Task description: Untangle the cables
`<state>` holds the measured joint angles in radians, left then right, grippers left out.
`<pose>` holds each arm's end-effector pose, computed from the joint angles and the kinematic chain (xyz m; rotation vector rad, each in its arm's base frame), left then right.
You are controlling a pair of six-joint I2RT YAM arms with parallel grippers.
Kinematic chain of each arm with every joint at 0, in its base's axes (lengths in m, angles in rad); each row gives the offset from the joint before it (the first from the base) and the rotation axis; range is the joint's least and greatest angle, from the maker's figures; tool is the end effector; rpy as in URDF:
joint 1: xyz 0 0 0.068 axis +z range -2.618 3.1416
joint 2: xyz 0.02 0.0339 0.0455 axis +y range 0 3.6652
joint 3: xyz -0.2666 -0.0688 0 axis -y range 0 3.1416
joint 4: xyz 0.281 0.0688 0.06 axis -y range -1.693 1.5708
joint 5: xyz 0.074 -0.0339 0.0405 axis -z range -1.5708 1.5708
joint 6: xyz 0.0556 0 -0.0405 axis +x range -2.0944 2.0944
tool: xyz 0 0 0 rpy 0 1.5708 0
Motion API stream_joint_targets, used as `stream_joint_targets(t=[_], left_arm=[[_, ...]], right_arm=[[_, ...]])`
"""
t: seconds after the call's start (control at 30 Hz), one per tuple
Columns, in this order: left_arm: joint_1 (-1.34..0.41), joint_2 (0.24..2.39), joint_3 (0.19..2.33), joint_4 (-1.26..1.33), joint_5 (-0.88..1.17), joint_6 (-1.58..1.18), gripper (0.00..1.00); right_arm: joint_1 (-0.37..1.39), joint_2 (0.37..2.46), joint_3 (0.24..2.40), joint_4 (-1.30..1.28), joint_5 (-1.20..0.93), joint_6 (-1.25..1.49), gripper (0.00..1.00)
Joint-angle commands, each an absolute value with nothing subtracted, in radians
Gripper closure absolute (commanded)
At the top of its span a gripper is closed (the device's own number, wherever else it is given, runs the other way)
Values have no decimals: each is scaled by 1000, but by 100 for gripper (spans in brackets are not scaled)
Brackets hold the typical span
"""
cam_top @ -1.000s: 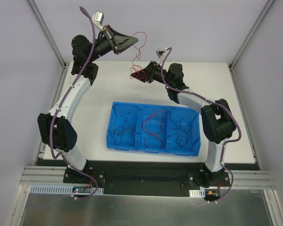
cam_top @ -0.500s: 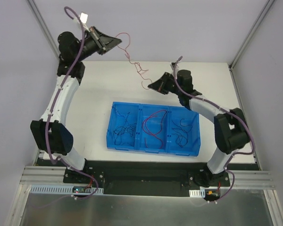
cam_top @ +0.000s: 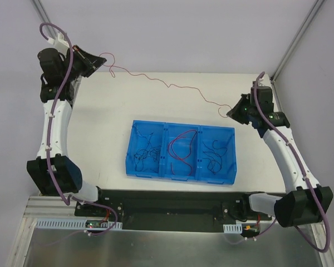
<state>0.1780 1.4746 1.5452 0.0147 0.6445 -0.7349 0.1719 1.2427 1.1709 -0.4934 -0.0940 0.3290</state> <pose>0.3883 0.0359 0.4686 -0.1691 1.5650 -0.9178 0.3222 0.0612 0.3363 0.1137 2.1559 0.3925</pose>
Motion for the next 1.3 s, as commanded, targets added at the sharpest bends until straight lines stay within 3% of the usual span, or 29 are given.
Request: stream_joint_targets(t=[0.0, 0.13, 0.33, 0.6, 0.83, 0.87, 1.0, 1.1, 1.27], left_arm=[[167, 1428, 1508, 5, 664, -748, 100], [60, 1396, 1470, 5, 686, -741, 100], [-248, 1322, 1335, 5, 695, -715, 100], [-676, 1327, 1203, -221, 526, -548, 100], [-736, 1466, 1255, -386, 407, -439, 100], [-738, 1492, 1273, -411, 405, -428, 97], [-736, 1543, 1321, -474, 403, -382, 62], [-738, 1511, 1328, -509, 358, -345, 45], [-721, 1382, 1298, -546, 307, -293, 37]], right_arm=[[175, 1158, 1265, -702, 37, 204, 100], [189, 1124, 1337, -761, -75, 167, 100], [357, 1075, 1405, -836, -71, 106, 100], [410, 945, 1361, -822, -72, 158, 100], [440, 905, 1298, -761, -129, 209, 100], [449, 910, 1295, -753, -135, 215, 100], [488, 911, 1273, -735, -135, 236, 100], [512, 922, 1258, -730, -143, 239, 100], [561, 986, 1233, -718, -161, 236, 100]])
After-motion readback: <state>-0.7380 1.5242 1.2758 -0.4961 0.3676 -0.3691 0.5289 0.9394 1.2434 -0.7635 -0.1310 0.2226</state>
